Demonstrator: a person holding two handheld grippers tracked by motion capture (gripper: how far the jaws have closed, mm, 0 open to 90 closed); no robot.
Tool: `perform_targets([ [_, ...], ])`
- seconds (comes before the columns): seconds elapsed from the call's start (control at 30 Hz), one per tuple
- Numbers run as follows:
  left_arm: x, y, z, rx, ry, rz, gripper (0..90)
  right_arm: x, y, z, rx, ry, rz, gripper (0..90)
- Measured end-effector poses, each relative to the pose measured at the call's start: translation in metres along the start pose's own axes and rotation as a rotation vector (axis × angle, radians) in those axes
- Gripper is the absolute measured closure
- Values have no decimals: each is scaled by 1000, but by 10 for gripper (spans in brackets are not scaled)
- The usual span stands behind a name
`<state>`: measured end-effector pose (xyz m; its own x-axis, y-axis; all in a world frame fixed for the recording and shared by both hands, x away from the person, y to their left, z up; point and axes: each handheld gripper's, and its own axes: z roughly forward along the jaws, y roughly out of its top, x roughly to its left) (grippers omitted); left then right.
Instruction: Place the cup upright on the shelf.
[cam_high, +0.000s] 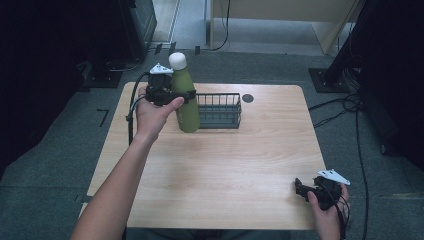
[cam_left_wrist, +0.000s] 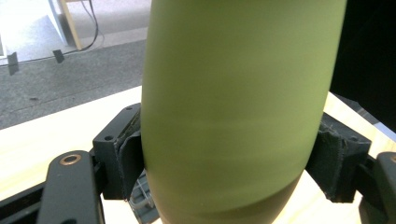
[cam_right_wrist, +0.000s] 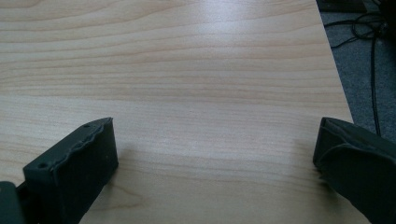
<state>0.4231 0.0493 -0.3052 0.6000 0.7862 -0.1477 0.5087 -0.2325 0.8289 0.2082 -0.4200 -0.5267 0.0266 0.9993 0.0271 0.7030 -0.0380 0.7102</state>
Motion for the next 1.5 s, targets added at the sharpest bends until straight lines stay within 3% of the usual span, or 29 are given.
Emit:
perform_targets([
  [0.97,13,49,26,-8,61,-25,238,0,0,0,0,0,1,0],
  [1.27,20,55,42,-11,107,-38,238,0,0,0,0,0,1,0],
  [1.5,23,50,56,-2,130,-44,237,0,0,0,0,0,1,0],
])
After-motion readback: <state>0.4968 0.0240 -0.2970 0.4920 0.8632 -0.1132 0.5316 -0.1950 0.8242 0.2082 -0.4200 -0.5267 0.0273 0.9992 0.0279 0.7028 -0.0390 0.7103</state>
